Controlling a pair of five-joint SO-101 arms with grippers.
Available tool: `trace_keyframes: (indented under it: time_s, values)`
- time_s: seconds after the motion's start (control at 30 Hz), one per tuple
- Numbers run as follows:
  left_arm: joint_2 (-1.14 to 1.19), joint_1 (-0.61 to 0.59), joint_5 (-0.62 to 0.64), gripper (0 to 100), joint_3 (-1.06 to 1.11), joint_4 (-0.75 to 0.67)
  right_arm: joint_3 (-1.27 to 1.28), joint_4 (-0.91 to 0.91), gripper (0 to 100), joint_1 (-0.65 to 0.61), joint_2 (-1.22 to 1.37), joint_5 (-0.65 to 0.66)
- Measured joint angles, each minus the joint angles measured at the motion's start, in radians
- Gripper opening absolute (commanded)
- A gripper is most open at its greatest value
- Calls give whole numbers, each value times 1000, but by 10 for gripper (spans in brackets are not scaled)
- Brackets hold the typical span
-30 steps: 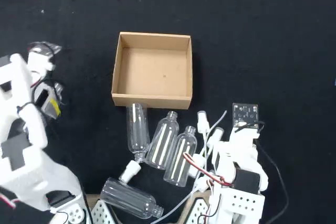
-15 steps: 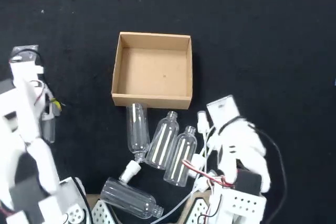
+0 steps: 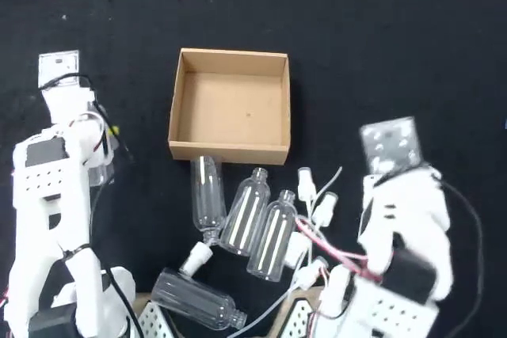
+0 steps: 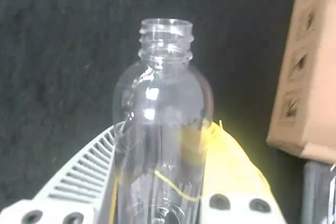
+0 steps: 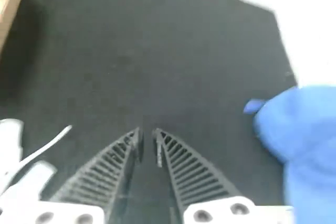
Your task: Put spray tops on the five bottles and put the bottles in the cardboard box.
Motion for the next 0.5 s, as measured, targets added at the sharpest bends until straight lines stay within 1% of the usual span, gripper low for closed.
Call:
trace_keyframes:
  time_s: [0.07, 0.13, 0.23, 0.37, 0.43, 0.5]
  values:
    - [3, 26, 37, 69, 0, -32, -92, 75, 123, -32, 127, -43]
    - [5, 46, 63, 69, 0, -43, -158, 152, 153, -92, 249, -83]
    - [9, 49, 94, 69, 9, -48, -199, 224, 129, -222, 434, -121]
    - [11, 48, 109, 69, 71, -54, -218, 232, 124, -388, 641, -172]
    - [9, 48, 109, 69, 91, -54, -241, 230, 124, -446, 732, -209]
    - [9, 48, 109, 69, 104, -54, -262, 212, 124, -477, 815, -245]
